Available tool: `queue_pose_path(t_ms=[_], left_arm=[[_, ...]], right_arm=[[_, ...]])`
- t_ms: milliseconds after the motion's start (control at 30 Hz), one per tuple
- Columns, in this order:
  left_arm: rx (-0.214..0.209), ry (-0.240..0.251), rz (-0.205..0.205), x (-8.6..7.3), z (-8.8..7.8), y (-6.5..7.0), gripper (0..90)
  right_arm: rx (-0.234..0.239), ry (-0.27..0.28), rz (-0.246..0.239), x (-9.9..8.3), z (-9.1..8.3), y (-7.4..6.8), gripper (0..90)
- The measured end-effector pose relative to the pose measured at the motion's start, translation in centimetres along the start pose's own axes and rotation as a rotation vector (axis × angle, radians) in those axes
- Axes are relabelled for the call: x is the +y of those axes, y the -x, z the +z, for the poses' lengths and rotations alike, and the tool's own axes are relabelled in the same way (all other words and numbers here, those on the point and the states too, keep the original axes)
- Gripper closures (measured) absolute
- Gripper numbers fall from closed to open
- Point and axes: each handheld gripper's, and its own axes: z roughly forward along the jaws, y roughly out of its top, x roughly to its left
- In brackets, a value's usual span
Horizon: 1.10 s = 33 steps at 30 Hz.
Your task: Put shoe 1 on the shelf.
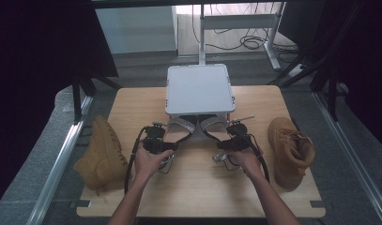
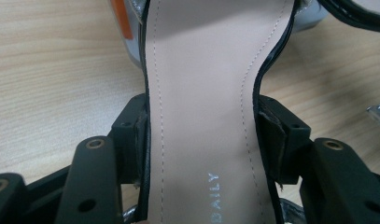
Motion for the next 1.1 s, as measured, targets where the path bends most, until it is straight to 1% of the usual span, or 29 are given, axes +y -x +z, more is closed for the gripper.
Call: queue_pose_path(t_ms=[133,267,333,433,467,600,633,700,767,833,900,1033,1100], left_arm=[[0.005,0.008,-0.014,0.5,0.3,0.1,41.8],[0.004,0.005,-0.036,0.8,1.1,0.2,41.7],[0.008,0.000,-0.048,0.9,1.5,0.2,41.8],[0.022,0.006,-0.058,1.1,2.1,0.3,41.8],[0.022,0.007,-0.067,1.2,2.3,0.3,41.8],[0.023,0.009,-0.081,1.3,3.0,0.1,41.8],[0.029,0.015,-0.082,1.3,3.1,0.0,41.8],[0.028,0.027,-0.103,1.4,3.4,0.0,41.8],[0.032,0.037,-0.105,1.5,3.5,0.0,41.8],[0.033,0.036,-0.110,1.6,3.7,0.0,41.8],[0.036,0.037,-0.119,1.8,3.9,0.1,41.8],[0.050,0.040,-0.134,1.9,4.6,0.0,41.8],[0.048,0.030,-0.138,2.0,5.0,-0.1,41.8]], right_arm=[[-0.013,0.006,0.012,0.3,0.2,0.0,41.9],[-0.015,0.014,0.047,0.7,0.7,-0.1,41.9],[-0.021,0.017,0.056,0.8,1.0,-0.2,41.9],[-0.033,0.021,0.071,1.0,1.4,-0.3,41.9],[-0.035,0.023,0.079,1.1,1.5,-0.3,41.8],[-0.045,0.025,0.093,1.3,1.9,-0.4,41.9],[-0.046,0.027,0.098,1.3,1.9,-0.4,41.9],[-0.053,0.031,0.105,1.3,2.1,-0.4,41.9],[-0.060,0.032,0.116,1.4,2.4,-0.5,41.9],[-0.066,0.033,0.118,1.4,2.6,-0.5,41.9],[-0.064,0.036,0.134,1.5,2.9,-0.7,41.9],[-0.076,0.045,0.141,1.7,3.3,-0.9,41.9],[-0.083,0.046,0.154,1.9,3.6,-0.9,41.8]])
